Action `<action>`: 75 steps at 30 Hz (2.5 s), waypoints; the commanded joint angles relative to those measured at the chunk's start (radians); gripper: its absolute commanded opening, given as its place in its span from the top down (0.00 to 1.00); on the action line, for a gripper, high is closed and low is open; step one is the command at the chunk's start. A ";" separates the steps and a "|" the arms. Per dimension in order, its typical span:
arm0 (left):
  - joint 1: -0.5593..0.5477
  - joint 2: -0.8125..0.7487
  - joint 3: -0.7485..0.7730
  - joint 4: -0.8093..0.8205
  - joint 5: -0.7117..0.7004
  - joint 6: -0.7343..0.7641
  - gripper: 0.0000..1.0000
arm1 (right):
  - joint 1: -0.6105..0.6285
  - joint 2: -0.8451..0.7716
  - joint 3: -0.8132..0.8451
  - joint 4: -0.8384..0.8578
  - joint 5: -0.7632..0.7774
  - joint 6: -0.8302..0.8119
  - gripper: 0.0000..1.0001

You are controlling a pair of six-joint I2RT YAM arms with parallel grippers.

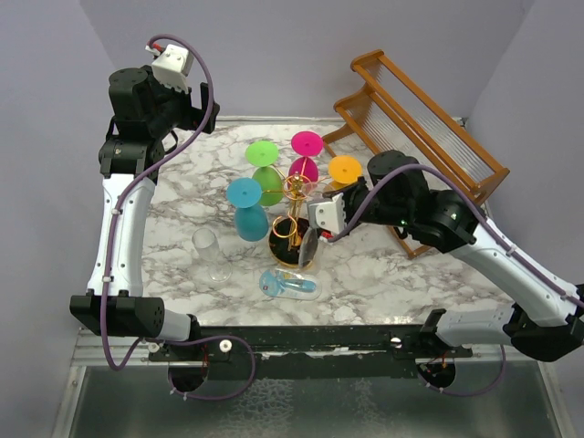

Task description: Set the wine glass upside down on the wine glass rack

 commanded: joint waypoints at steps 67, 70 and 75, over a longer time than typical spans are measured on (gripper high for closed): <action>0.005 -0.058 -0.068 -0.024 0.064 0.131 0.06 | -0.004 -0.211 -0.163 -0.038 0.134 -0.064 0.77; 0.004 -0.062 -0.078 -0.027 0.054 0.148 0.06 | -0.007 -0.212 -0.162 -0.045 0.123 -0.058 0.74; 0.005 -0.066 -0.096 -0.050 0.035 0.183 0.06 | -0.016 -0.219 -0.165 -0.054 0.111 -0.049 0.69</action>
